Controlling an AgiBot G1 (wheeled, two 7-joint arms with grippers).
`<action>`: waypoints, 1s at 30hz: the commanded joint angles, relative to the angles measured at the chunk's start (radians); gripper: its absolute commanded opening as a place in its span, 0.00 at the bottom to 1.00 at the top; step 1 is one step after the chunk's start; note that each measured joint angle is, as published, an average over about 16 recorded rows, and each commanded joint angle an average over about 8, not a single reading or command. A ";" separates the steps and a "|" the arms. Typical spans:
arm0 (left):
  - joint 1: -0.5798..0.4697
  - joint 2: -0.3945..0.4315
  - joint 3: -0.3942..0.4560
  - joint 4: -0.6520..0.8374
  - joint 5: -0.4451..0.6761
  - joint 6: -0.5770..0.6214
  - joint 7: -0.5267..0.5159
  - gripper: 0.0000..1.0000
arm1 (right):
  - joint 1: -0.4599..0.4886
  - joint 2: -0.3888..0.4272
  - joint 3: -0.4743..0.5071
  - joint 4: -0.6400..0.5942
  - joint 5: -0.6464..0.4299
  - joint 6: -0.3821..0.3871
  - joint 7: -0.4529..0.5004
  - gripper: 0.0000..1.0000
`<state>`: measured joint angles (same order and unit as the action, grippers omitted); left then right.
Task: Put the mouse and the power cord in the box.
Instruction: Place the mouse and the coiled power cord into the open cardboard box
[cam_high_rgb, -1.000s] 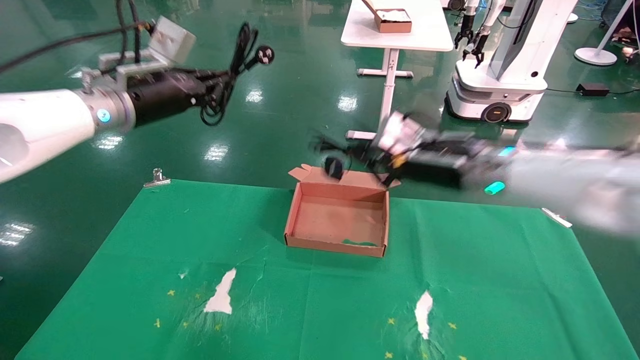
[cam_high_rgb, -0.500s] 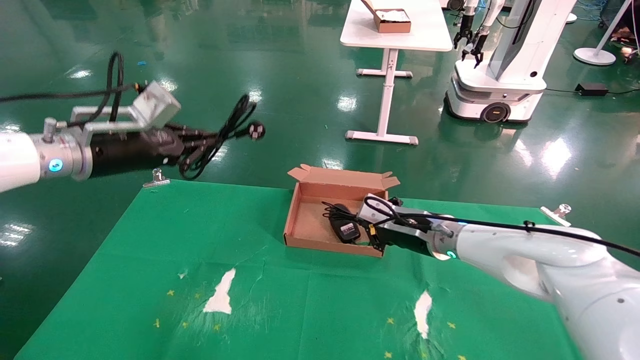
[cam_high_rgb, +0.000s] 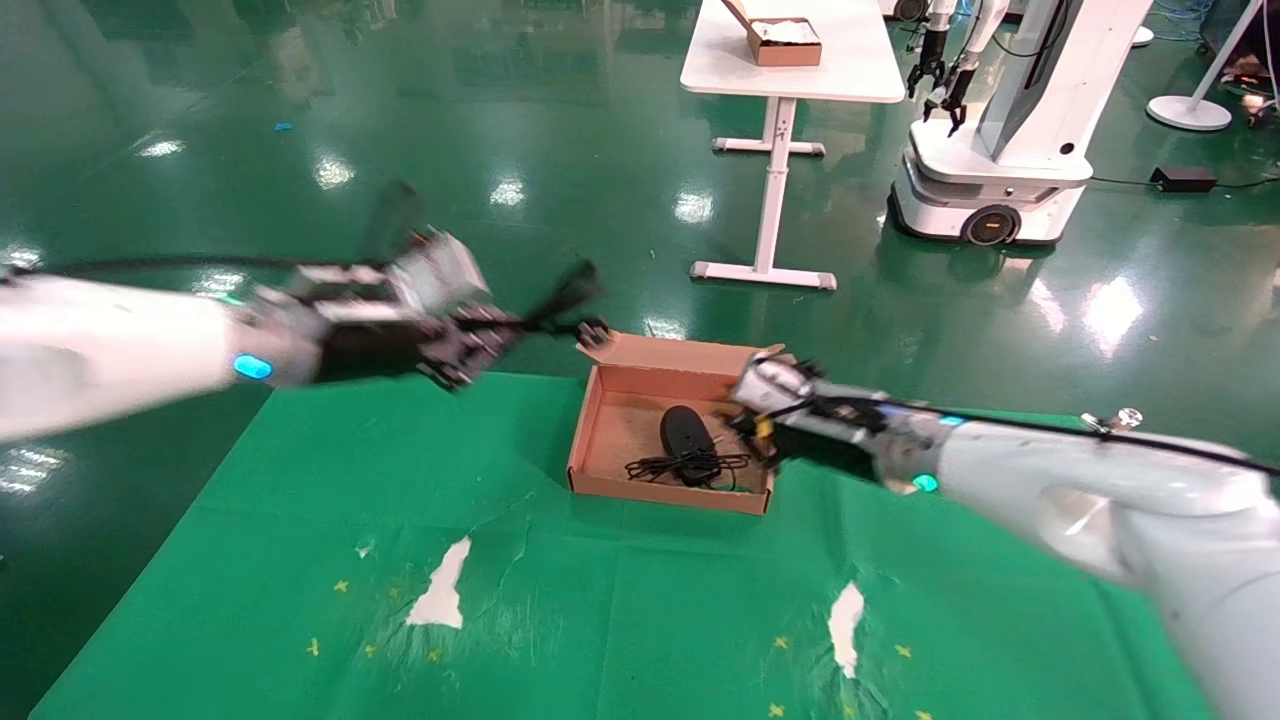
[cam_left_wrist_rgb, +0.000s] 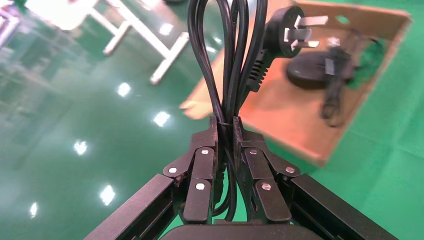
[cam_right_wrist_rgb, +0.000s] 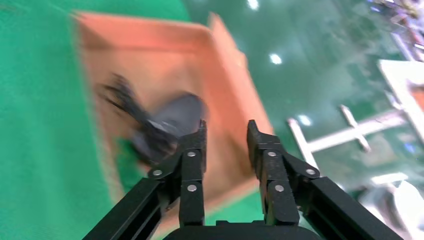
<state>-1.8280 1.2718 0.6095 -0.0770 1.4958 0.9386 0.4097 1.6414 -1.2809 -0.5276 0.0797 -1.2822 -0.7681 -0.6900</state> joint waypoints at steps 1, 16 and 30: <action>0.016 0.041 0.002 0.009 0.006 -0.033 0.014 0.00 | 0.014 0.011 0.010 -0.009 0.013 0.030 -0.013 1.00; 0.176 0.103 0.240 -0.349 0.044 -0.044 -0.013 0.00 | 0.176 0.431 0.042 0.073 0.074 -0.588 0.013 1.00; 0.102 0.107 0.552 -0.496 0.068 -0.356 -0.308 0.55 | 0.154 0.602 0.019 0.324 0.071 -0.786 0.228 1.00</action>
<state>-1.7211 1.3789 1.1562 -0.5726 1.5643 0.6020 0.1142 1.7957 -0.6842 -0.5081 0.4004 -1.2127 -1.5309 -0.4663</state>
